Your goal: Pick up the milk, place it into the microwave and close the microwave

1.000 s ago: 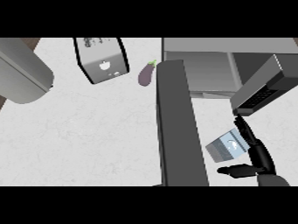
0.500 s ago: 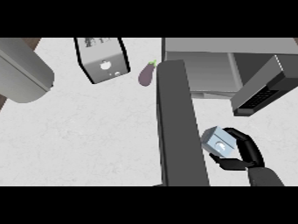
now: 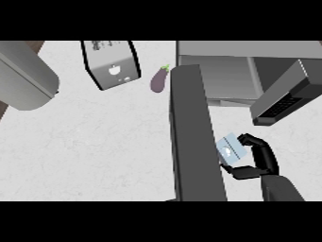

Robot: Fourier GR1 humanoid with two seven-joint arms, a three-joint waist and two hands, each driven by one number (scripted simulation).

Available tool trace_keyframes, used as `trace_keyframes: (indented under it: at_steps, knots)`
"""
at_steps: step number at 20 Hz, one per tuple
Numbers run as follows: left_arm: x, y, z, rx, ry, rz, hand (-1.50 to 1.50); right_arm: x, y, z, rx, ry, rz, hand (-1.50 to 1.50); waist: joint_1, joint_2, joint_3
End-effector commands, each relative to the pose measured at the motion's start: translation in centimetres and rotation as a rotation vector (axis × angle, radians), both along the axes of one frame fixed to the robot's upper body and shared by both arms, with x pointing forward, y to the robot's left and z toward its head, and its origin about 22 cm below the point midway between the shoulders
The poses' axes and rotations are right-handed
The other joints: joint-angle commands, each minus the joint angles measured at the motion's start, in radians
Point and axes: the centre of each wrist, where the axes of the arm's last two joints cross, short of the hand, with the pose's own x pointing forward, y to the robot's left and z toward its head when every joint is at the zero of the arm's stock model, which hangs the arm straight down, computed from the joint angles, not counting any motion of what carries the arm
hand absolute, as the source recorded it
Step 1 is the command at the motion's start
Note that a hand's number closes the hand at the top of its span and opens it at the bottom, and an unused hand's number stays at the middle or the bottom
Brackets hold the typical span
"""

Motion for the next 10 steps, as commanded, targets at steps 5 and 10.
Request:
trace_keyframes:
  at_steps: [5, 10]
  knots:
    - [-0.7, -0.9, 2.0, -0.033, -0.078, -0.025, -1.5, 1.0, 1.4, 0.1, 0.051, -0.13, -0.005, 1.5, -0.005, -0.002, 0.0]
    - [-1.1, -0.6, 1.1, -0.032, -0.055, -0.034, -1.5, 4.2, 3.1, 2.1, -0.009, -0.141, 0.002, 1.5, -0.001, 0.0, 0.0]
